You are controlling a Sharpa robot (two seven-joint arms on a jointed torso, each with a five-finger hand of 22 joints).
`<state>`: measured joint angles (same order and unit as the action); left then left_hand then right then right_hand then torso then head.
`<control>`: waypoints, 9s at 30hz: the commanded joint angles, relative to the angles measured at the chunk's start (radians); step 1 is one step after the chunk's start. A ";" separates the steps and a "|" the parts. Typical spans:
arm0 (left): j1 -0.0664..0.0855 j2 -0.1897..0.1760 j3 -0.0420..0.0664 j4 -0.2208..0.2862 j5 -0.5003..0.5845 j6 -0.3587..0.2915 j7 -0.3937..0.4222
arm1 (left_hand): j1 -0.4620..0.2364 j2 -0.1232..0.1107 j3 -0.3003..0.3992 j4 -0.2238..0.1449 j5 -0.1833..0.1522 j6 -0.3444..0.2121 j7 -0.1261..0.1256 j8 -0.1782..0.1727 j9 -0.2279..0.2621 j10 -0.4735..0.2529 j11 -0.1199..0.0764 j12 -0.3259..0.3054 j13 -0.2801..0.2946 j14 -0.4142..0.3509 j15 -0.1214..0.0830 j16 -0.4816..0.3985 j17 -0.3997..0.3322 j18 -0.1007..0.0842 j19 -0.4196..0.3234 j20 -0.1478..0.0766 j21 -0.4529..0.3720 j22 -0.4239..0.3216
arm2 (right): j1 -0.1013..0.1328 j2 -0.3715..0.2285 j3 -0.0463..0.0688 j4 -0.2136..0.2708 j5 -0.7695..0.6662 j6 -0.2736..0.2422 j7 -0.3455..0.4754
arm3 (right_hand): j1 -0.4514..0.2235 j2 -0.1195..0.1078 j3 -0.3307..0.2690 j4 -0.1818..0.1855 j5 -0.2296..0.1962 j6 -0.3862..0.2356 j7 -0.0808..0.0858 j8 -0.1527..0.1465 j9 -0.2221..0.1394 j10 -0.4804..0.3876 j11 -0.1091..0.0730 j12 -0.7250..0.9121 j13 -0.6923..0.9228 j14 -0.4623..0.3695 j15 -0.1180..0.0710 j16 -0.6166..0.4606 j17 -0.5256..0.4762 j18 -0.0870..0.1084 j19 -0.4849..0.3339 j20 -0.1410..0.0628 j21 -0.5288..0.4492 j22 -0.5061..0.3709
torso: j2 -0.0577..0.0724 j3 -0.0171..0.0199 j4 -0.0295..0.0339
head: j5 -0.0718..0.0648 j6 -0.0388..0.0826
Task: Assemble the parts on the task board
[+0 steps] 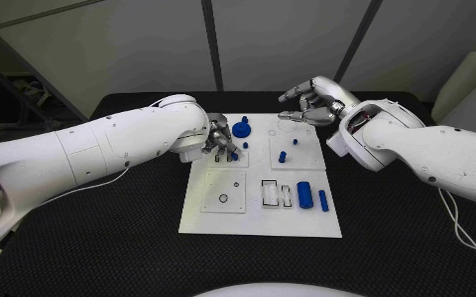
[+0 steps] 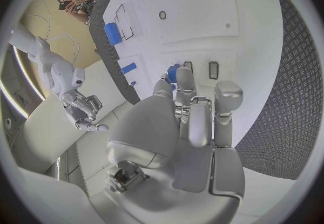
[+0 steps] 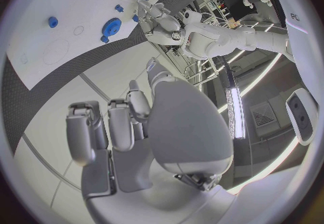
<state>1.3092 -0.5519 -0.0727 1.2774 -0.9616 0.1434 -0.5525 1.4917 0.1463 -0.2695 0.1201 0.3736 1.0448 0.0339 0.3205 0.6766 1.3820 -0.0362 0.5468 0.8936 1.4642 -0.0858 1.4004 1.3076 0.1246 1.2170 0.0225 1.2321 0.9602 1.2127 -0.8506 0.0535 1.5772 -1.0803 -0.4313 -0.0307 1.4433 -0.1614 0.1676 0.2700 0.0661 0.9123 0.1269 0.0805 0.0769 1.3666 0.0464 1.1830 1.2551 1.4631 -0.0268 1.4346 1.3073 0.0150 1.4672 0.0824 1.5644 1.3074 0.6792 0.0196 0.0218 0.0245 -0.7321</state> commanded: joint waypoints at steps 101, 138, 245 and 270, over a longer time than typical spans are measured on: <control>-0.057 -0.097 -0.003 0.147 -0.185 -0.157 -0.007 | -0.375 -0.232 0.751 -0.166 -0.085 0.075 -0.021 -0.054 0.156 0.118 -0.015 -0.023 0.131 0.072 -0.017 0.045 0.116 -0.018 0.047 -0.009 0.048 0.115 | 0.002 0.004 0.001 -0.011 -0.003 0.006 0.008 | 0.005 0.011 0.004 -0.009 0.009 0.015 -0.001 -0.001 -0.001 0.001 -0.006 -0.003 -0.004 0.051 -0.008 -0.006 0.009 -0.015 0.104 -0.005 0.006 0.263 | 0.002 0.0003 -0.0013 | 0.008 -0.017; -0.057 -0.093 -0.002 0.127 -0.181 -0.183 -0.016 | -0.440 -0.302 0.522 0.175 -0.325 0.122 -0.020 -0.088 0.166 0.122 -0.014 -0.036 0.182 0.074 -0.019 0.053 0.124 -0.020 0.057 -0.013 0.040 0.131 | 0.002 0.007 0.001 -0.019 -0.002 -0.003 0.009 | -0.033 0.003 -0.011 0.011 0.007 0.016 0.000 -0.012 -0.005 -0.026 -0.005 -0.053 -0.046 0.037 -0.009 -0.042 -0.044 -0.005 0.078 -0.006 -0.023 0.226 | 0.002 -0.0011 -0.0011 | 0.007 -0.015; -0.022 0.064 0.093 -0.304 -0.171 0.094 0.060 | -0.239 -0.231 0.535 0.105 -0.325 0.088 0.000 -0.173 0.082 0.078 0.002 -0.207 0.135 0.073 -0.002 0.054 0.125 -0.007 0.020 0.006 -0.014 0.084 | 0.002 0.028 0.000 -0.032 -0.035 0.020 0.003 | -0.055 0.007 -0.012 0.016 0.012 0.017 -0.001 -0.014 -0.006 -0.016 -0.006 -0.041 -0.039 0.039 -0.009 -0.048 -0.045 -0.004 0.078 -0.007 -0.025 0.225 | 0.003 0.0003 -0.0018 | 0.003 -0.023; -0.022 -0.027 0.096 -0.161 -0.116 0.003 0.052 | -0.193 -0.171 0.763 -0.109 -0.238 0.062 0.008 -0.135 0.155 0.102 0.007 -0.230 0.099 0.072 0.001 0.048 0.117 -0.008 0.026 0.008 -0.011 0.102 | 0.002 0.031 0.000 -0.043 -0.035 0.030 -0.003 | -0.053 0.008 -0.011 0.014 0.012 0.018 -0.001 -0.014 -0.006 -0.014 -0.006 -0.038 -0.037 0.039 -0.009 -0.049 -0.046 -0.004 0.077 -0.007 -0.026 0.224 | 0.001 0.0009 0.0003 | 0.009 -0.027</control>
<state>1.2853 -0.5741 0.0218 1.1024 -1.0989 0.1872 -0.4956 1.3180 -0.0127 0.3375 0.1594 0.1298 1.1074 0.0502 0.1834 0.7561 1.4594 -0.0257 0.3099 0.9913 1.4654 -0.0801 1.4522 1.3074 0.1246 1.2382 0.0288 1.2147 1.0617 1.2123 -0.8210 0.0531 1.5341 -1.1125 -0.4102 -0.0335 1.3932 -0.1563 0.1519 0.2856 0.0734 0.9229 0.1230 0.0724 0.0722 1.3486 0.0429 1.1425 1.2177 1.4668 -0.0304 1.3874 1.2610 0.0150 1.4672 0.0824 1.5412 1.3073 0.6805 0.0199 0.0218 0.0319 -0.7589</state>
